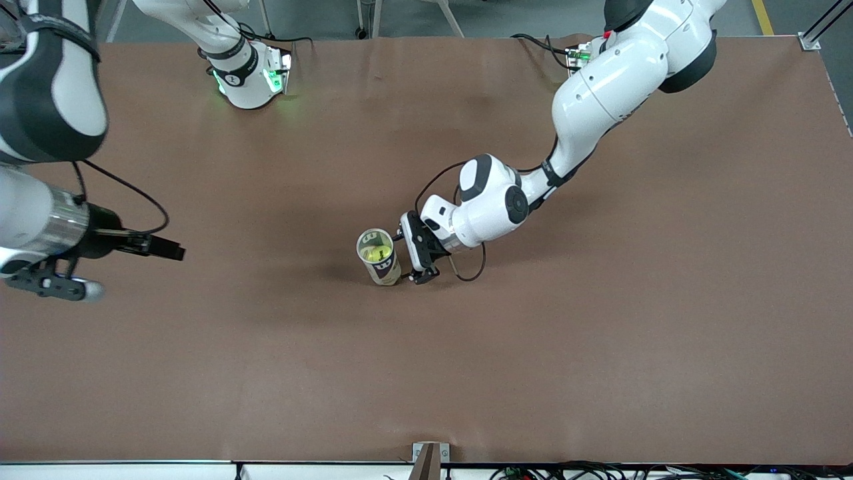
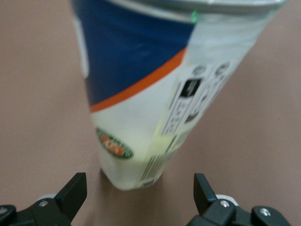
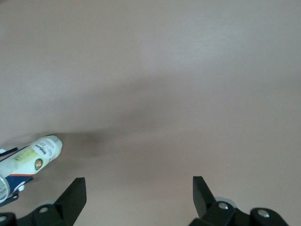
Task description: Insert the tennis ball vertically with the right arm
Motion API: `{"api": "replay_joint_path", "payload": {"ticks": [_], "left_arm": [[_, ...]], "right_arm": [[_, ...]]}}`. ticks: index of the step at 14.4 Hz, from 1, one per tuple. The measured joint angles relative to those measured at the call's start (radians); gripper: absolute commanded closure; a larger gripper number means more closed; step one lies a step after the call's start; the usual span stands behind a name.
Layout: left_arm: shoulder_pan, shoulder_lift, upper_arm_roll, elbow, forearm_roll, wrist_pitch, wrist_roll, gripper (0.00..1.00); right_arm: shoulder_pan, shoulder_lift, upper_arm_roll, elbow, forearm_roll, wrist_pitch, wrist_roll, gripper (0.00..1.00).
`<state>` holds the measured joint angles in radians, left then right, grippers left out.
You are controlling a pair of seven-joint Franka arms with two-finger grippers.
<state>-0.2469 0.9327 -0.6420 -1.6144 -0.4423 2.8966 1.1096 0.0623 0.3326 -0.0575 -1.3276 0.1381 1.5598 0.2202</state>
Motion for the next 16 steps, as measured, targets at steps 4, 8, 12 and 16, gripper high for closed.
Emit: {"api": "replay_joint_path", "payload": {"ticks": [4, 8, 12, 16], "left_arm": [[0.027, -0.022, 0.0, -0.038, 0.0, -0.034, -0.004, 0.0], [0.054, -0.104, 0.079, -0.035, 0.0, -0.266, -0.018, 0.0], [0.071, -0.246, 0.23, -0.016, 0.088, -0.541, -0.115, 0.0], [0.087, -0.339, 0.326, 0.024, 0.291, -0.715, -0.318, 0.0]], "right_arm": [[-0.078, -0.04, -0.008, 0.01, -0.01, -0.033, -0.043, 0.0], [-0.114, -0.139, -0.011, 0.014, -0.104, -0.043, -0.111, 0.0], [-0.148, -0.187, -0.009, 0.013, -0.158, -0.029, -0.178, 0.0], [-0.15, -0.198, -0.006, -0.03, -0.158, 0.017, -0.19, 0.0]]}}
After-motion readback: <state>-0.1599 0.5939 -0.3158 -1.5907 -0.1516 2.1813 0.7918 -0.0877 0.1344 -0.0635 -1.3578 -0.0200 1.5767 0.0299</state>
